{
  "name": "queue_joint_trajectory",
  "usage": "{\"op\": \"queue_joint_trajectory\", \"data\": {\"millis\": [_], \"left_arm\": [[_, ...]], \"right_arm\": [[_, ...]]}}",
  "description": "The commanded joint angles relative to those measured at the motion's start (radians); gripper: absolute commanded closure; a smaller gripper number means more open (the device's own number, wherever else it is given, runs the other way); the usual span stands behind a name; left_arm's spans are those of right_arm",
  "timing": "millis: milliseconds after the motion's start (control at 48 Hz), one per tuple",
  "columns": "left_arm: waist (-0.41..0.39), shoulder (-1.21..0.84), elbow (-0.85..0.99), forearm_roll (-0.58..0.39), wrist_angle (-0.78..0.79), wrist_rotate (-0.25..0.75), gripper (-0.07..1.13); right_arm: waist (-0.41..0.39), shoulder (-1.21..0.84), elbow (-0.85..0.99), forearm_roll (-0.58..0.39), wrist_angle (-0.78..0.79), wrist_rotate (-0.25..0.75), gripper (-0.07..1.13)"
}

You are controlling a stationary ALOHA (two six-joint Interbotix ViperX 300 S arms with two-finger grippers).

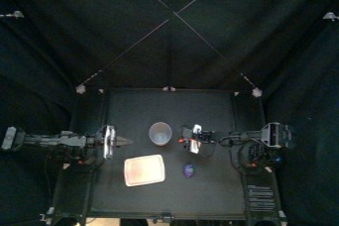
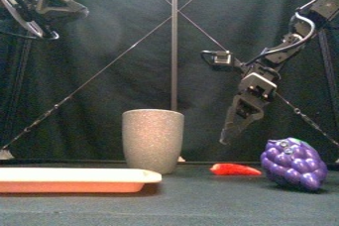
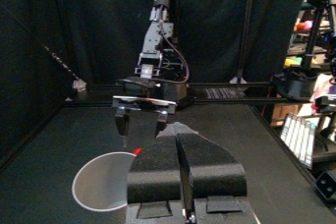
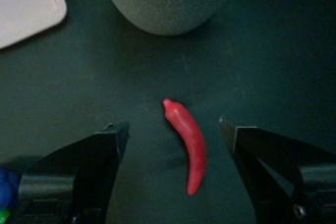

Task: Pick the red chile then place it on the pink plate
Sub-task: Pick the red chile

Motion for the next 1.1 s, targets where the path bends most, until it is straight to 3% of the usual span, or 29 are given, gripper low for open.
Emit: {"op": "queue_joint_trajectory", "data": {"millis": [21,729,875,1000,1104], "left_arm": [[0.003,0.003,-0.009,0.002,-0.005,0.002,1.09],[0.003,0.003,-0.009,0.002,0.0,0.002,1.09],[0.003,0.003,-0.009,0.002,0.0,0.002,1.09],[0.003,0.003,-0.008,0.002,0.0,0.002,1.09],[0.003,0.003,-0.008,0.002,0.0,0.002,1.09]], "right_arm": [[-0.023,0.023,-0.037,-0.009,0.029,0.005,0.01],[-0.058,0.132,-0.071,-0.002,0.054,0.005,0.06],[-0.049,0.133,-0.069,0.0,0.063,0.006,0.24],[-0.049,0.132,-0.077,0.003,0.072,0.008,0.45],[-0.011,0.114,-0.104,0.032,0.086,0.008,0.61]]}}
